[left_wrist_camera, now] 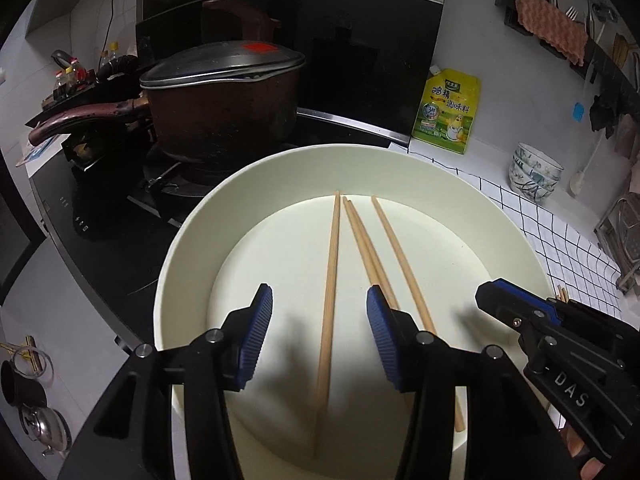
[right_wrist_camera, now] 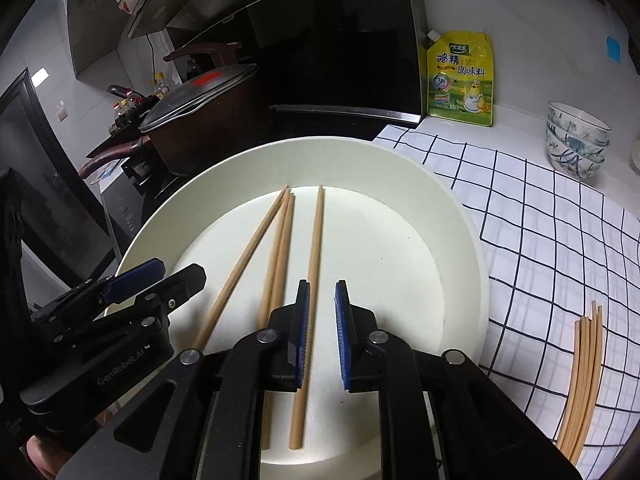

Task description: Organize utensils

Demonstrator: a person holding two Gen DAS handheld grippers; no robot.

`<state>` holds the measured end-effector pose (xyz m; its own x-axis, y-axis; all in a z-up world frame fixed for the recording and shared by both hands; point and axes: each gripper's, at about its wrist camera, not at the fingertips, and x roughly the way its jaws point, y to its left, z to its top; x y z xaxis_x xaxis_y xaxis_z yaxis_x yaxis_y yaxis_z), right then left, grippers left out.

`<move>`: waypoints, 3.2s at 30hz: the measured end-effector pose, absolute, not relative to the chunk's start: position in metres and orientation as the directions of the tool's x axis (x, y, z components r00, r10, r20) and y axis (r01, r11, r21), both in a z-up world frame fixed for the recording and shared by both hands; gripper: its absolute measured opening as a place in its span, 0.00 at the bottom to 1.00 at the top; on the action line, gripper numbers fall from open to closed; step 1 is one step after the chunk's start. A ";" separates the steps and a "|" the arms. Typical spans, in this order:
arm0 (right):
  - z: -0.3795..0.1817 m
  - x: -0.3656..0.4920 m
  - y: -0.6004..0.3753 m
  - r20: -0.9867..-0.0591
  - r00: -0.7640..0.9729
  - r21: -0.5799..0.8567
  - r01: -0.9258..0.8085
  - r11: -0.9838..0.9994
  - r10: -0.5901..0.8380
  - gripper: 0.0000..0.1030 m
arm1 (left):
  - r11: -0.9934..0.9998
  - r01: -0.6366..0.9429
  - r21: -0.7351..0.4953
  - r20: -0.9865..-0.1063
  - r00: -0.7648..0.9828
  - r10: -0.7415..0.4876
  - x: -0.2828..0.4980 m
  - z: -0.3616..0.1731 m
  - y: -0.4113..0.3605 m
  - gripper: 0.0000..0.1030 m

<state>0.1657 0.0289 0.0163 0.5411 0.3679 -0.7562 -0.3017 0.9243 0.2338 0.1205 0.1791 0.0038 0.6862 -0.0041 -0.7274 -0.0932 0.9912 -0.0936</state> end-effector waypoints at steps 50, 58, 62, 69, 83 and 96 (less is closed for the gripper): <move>0.032 0.027 -0.173 -0.720 0.689 0.129 0.010 0.992 0.087 0.46 | 0.982 0.113 -0.148 -0.692 0.697 -0.185 0.027 0.020 0.028 0.88; 0.001 0.030 -0.197 -0.771 0.636 0.081 0.046 0.996 0.033 0.51 | 0.979 0.144 -0.142 -0.700 0.685 -0.203 0.018 0.005 -0.003 0.90; -0.015 0.038 -0.202 -0.792 0.609 0.081 0.046 0.996 0.036 0.51 | 0.979 0.144 -0.142 -0.706 0.679 -0.202 0.016 -0.004 -0.012 0.90; -0.031 0.052 -0.200 -0.809 0.587 0.051 0.029 0.998 0.025 0.51 | 0.982 0.125 -0.139 -0.720 0.668 -0.187 0.019 -0.016 -0.016 0.90; -0.047 0.055 -0.195 -0.831 0.557 -0.002 -0.017 1.000 0.008 0.52 | 0.984 0.116 -0.136 -0.745 0.642 -0.179 0.027 -0.035 -0.028 0.90; -0.050 0.053 -0.228 -0.836 0.549 0.024 0.036 0.999 0.000 0.52 | 0.984 0.140 -0.113 -0.756 0.631 -0.176 0.033 -0.045 -0.056 0.90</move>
<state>0.0525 -0.2279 -0.0502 0.5493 0.0002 -0.8357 0.0364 0.9990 0.0241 0.0334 -0.0564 -0.0449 0.6307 -0.1760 -0.7558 0.1396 0.9838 -0.1126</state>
